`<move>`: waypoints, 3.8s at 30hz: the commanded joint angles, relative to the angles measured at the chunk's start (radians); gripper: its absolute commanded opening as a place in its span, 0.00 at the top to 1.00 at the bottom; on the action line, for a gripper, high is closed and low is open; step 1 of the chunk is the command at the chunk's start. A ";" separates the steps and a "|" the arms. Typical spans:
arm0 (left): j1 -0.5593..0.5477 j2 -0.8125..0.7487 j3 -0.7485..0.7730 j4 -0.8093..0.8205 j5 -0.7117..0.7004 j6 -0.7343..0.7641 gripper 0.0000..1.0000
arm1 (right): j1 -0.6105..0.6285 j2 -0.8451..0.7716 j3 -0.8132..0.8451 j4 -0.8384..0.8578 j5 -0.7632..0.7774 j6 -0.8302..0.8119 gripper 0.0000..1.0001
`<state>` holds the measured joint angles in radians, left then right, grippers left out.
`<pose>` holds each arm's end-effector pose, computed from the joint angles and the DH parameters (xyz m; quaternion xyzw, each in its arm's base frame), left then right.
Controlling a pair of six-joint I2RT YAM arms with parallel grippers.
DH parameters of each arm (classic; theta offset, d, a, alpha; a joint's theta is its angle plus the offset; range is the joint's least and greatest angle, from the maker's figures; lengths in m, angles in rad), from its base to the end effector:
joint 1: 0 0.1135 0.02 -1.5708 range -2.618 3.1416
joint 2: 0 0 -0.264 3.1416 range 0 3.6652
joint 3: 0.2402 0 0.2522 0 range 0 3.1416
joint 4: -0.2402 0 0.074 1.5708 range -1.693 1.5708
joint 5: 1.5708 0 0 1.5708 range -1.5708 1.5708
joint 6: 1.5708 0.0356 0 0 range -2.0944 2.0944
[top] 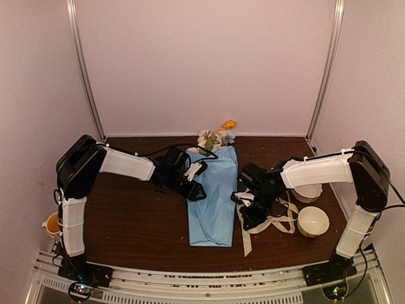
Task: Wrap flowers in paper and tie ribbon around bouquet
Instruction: Place the folded bouquet on the ribbon.
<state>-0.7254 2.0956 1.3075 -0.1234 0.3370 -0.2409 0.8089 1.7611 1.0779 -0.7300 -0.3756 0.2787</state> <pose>0.3165 -0.2964 0.1256 0.2765 0.8925 -0.2888 0.2089 0.2077 0.2366 0.1588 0.2708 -0.9413 -0.1993 0.0301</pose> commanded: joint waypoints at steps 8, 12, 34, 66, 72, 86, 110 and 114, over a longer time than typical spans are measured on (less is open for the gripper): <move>0.007 0.095 -0.038 -0.109 -0.032 0.003 0.50 | 0.173 -0.199 0.010 0.011 -0.298 -0.109 1.00; 0.007 0.096 -0.040 -0.108 -0.032 0.003 0.50 | 0.300 -0.108 0.119 0.058 -0.267 -0.110 1.00; 0.007 0.095 -0.057 -0.105 -0.035 0.005 0.50 | 0.033 -0.114 -0.128 0.447 -0.037 0.426 0.34; 0.008 -0.038 -0.043 -0.082 -0.029 0.074 0.45 | -0.009 0.033 -0.159 0.740 -0.185 0.578 1.00; -0.071 -0.286 -0.140 -0.065 0.012 0.210 0.27 | -0.011 0.056 -0.129 0.692 -0.185 0.545 1.00; -0.557 -0.394 -0.208 -0.341 -0.045 0.917 0.30 | -0.010 0.070 -0.098 0.635 -0.156 0.452 1.00; -0.676 -0.327 -0.199 -0.515 -0.394 0.644 1.00 | -0.009 -0.060 -0.050 0.537 -0.169 0.433 1.00; -0.607 -0.350 -0.223 -0.550 -0.336 0.527 1.00 | -0.021 -0.076 -0.042 0.522 -0.192 0.435 1.00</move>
<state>-1.3960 1.7664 1.1065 -0.6373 -0.0330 0.4561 0.8047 1.7256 1.0092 -0.1791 -0.5507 0.7280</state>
